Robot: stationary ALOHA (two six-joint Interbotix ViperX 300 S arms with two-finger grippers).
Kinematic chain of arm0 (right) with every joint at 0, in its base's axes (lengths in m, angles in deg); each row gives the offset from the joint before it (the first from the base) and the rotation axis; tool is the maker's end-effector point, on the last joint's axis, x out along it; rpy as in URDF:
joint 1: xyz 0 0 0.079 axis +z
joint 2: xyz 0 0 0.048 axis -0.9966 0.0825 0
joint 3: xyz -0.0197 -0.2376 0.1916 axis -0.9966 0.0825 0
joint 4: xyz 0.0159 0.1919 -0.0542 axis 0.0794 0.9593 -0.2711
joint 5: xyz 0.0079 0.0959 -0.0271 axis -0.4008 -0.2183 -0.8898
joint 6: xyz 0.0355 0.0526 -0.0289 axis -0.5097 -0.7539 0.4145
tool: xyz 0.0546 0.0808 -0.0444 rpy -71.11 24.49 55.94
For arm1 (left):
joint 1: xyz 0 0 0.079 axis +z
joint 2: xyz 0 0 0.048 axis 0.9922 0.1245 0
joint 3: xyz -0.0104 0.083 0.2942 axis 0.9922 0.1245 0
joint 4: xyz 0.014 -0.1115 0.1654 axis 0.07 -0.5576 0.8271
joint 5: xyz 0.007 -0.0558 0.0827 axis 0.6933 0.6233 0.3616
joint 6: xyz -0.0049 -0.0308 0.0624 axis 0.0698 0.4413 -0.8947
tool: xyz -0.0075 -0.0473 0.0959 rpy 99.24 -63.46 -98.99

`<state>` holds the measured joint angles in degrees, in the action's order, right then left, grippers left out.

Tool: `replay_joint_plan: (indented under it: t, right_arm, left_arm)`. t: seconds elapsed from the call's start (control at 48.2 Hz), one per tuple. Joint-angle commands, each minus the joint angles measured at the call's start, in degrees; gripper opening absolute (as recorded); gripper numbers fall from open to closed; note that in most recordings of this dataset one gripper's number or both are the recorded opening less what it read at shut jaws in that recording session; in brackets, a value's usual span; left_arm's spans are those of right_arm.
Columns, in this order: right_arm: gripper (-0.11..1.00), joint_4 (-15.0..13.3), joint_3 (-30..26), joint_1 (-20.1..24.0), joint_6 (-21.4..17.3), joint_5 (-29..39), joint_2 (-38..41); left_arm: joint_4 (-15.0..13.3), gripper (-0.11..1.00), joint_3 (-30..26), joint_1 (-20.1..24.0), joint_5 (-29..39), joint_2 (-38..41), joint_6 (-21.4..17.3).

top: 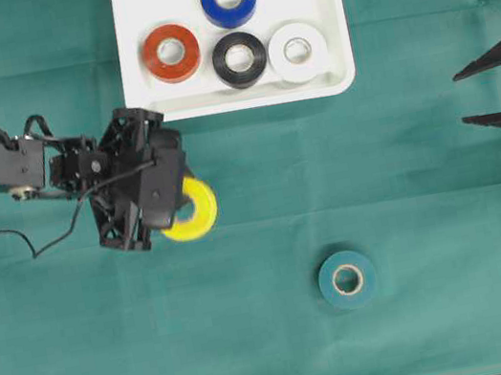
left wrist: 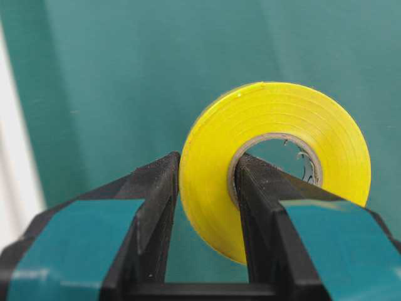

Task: Put the tape into the white case with the left arm.
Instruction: 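Carry the yellow tape into the tray's top-left corner and release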

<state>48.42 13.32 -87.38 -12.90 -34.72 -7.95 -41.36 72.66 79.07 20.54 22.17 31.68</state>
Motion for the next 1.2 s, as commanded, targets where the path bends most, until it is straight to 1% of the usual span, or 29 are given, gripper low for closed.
replay_joint_plan:
  t: [0.0, 0.207, 0.332, 0.415, 0.56, 0.705, 0.85, 1.098, 1.181]
  right_arm:
    - [0.98, 0.00, -0.53, -0.09, -0.09, -0.53, 0.44]
    - [0.98, -0.09, -0.53, -0.09, -0.09, -0.53, 0.44]
    - [0.98, 0.00, -0.53, -0.09, -0.09, -0.53, 0.35]
    - [0.98, -0.09, -0.53, -0.09, -0.09, -0.53, 0.35]
    - [0.98, 0.00, -0.53, -0.09, -0.09, -0.53, 0.35]
    - [0.98, 0.00, -0.53, -0.09, -0.09, -0.53, 0.35]
    - [0.98, -0.09, -0.53, -0.09, -0.09, -0.53, 0.35]
    - [0.98, -0.09, -0.53, -0.09, -0.09, -0.53, 0.35]
    - [0.98, 0.00, -0.53, -0.09, -0.09, -0.53, 0.35]
  left_arm:
    - [0.18, 0.27, -1.67, 3.08, 0.09, -1.93, -1.32]
    - [0.09, 0.27, -3.34, 9.76, 0.09, -1.76, -7.56]
    - [0.09, 0.27, -4.57, 14.68, 0.53, -1.32, -11.25]
    - [0.09, 0.27, -5.80, 18.19, 0.62, -0.88, -13.36]
    - [0.09, 0.27, -7.82, 23.03, 0.70, 0.88, -15.82]
    - [0.18, 0.27, -10.20, 27.33, 0.62, 4.04, -18.02]
    - [0.09, 0.27, -12.22, 30.67, 0.62, 6.94, -19.42]
    - [0.09, 0.27, -14.50, 35.24, 0.62, 10.37, -19.69]
    - [0.09, 0.27, -14.59, 35.86, 0.62, 10.81, -19.69]
